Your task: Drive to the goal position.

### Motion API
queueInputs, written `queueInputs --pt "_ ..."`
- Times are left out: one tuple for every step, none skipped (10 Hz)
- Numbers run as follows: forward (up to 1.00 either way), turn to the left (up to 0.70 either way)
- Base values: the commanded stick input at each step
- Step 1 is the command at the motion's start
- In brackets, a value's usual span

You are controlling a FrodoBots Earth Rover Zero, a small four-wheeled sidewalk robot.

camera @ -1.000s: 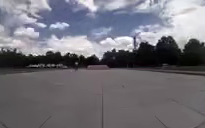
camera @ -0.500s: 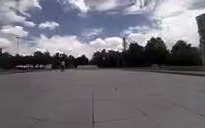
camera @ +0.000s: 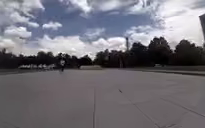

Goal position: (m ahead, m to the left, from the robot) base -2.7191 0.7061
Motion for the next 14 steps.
queueInputs --pt "0.7 0.0" --pt "0.7 0.02" --pt "0.7 0.0" --pt "0.7 0.04" --pt "0.7 0.09" --pt "0.7 0.15" --pt "0.7 0.16" --pt "0.7 0.1" --pt "0.7 0.04" --pt "0.7 0.02" --pt "0.7 0.01" --pt "0.7 0.0" --pt "0.7 0.01" --pt "0.7 0.06"
